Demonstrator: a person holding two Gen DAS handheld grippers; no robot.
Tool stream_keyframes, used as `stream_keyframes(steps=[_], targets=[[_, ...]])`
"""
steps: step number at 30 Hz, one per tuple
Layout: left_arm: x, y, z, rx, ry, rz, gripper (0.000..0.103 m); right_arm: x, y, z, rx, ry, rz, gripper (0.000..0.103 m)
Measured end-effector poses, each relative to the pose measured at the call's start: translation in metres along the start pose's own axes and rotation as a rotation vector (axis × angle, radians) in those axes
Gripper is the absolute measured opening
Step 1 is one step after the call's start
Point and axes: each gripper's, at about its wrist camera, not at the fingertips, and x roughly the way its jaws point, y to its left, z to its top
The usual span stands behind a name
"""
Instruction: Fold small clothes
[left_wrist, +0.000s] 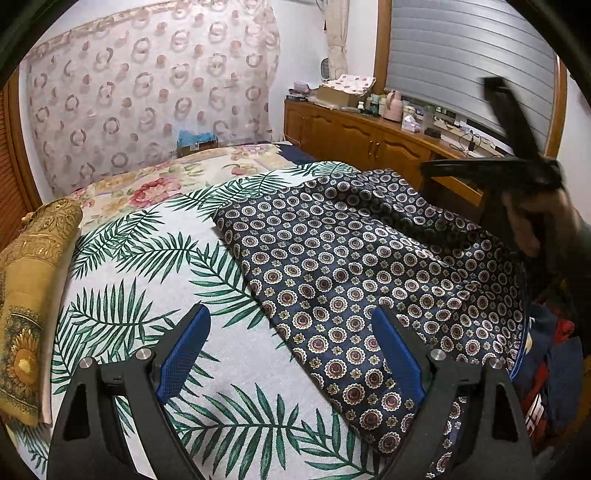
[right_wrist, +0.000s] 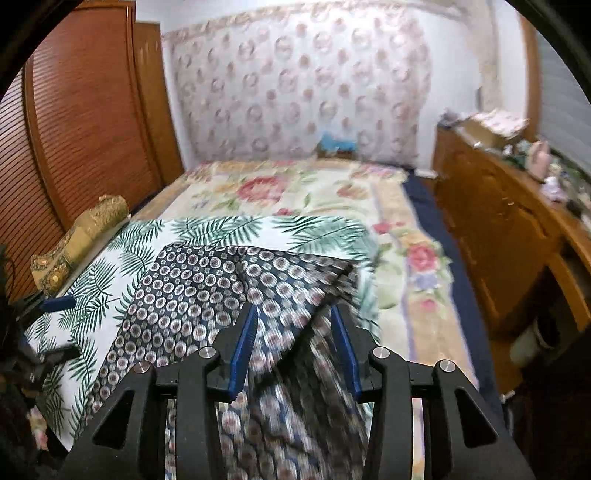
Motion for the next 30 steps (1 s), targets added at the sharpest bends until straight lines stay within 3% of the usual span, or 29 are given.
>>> stream_keyframes(steps=[3,9,12,13,14,16,21,24,28,30], targets=[[0.001,-0.001,-0.001,-0.002,0.001,-0.006,0.09,0.032,-0.01,0.025,-0.007,0.067,-0.005,0.043],[0.01,-0.003,-0.003,-0.001,0.016,-0.023,0.09,0.078,-0.031,0.044,0.034,0.162,-0.043,0.04],[0.013,-0.004,-0.004,-0.003,0.02,-0.029,0.09,0.089,-0.039,0.051,0.051,0.183,-0.037,0.024],[0.014,-0.003,-0.004,-0.005,0.023,-0.032,0.09,0.092,-0.037,0.055,0.043,0.185,-0.03,0.011],[0.015,-0.003,-0.005,-0.006,0.025,-0.034,0.09,0.093,-0.035,0.058,0.023,0.18,-0.032,0.004],[0.017,-0.003,-0.006,-0.008,0.029,-0.038,0.09,0.093,-0.034,0.067,-0.021,0.144,-0.045,0.002],[0.021,-0.002,-0.01,-0.014,0.041,-0.042,0.09,0.092,-0.049,0.077,0.003,0.095,-0.148,0.002],[0.023,-0.002,-0.013,-0.014,0.051,-0.039,0.09,0.102,-0.051,0.075,-0.001,0.112,-0.179,0.003],[0.022,-0.007,-0.015,-0.009,0.057,-0.039,0.09,0.095,-0.045,0.071,0.011,0.109,-0.219,0.035],[0.02,-0.011,-0.016,-0.002,0.057,-0.037,0.09,0.084,-0.038,0.063,0.014,0.088,-0.19,0.038]])
